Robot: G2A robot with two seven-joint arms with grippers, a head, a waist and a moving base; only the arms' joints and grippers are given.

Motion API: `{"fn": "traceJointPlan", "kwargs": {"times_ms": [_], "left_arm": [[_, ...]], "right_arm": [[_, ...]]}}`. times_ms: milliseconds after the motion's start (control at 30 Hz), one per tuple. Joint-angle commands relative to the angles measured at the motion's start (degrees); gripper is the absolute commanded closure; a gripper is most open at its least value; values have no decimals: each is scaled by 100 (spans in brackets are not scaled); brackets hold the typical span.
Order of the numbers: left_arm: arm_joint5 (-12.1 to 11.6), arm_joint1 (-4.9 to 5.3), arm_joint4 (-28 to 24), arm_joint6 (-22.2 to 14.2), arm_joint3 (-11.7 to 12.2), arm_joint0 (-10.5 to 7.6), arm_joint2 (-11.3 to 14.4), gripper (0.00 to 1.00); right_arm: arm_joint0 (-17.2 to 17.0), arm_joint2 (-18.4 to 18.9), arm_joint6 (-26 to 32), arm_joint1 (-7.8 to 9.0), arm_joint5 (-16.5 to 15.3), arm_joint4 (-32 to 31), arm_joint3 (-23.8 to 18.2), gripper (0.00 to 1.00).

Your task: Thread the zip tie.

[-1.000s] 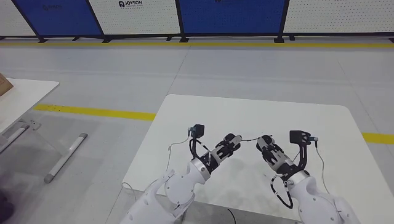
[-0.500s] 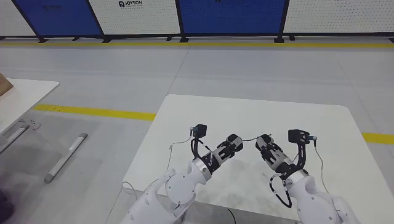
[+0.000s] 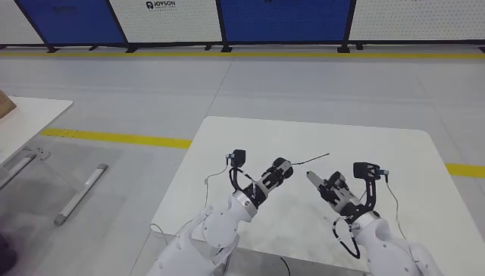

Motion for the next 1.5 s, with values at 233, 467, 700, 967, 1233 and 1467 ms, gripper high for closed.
{"fn": "traceJointPlan", "kwargs": {"times_ms": [233, 467, 700, 967, 1233, 1467], "left_arm": [[-4, -7, -115, 71, -16, 27, -20, 100], [-111, -18, -174, 73, -74, 67, 24, 100], [-64, -32, -181, 247, -42, 56, 12, 100], [-82, -47, -84, 200, -49, 40, 126, 100], [-91, -58, -61, 140, -60, 37, 173, 100], [-93, -60, -394, -211, -23, 1, 167, 100]], "right_arm": [[35, -16, 86, 4, 121, -158, 20, 0], [135, -196, 291, 14, -100, -562, 248, 0], [240, -226, 363, 16, 35, -831, 338, 0], [245, -197, 170, -7, -79, -523, 360, 67], [315, -275, 284, -18, -182, -483, 400, 66], [273, -222, 311, -12, -280, -373, 295, 65]]}}
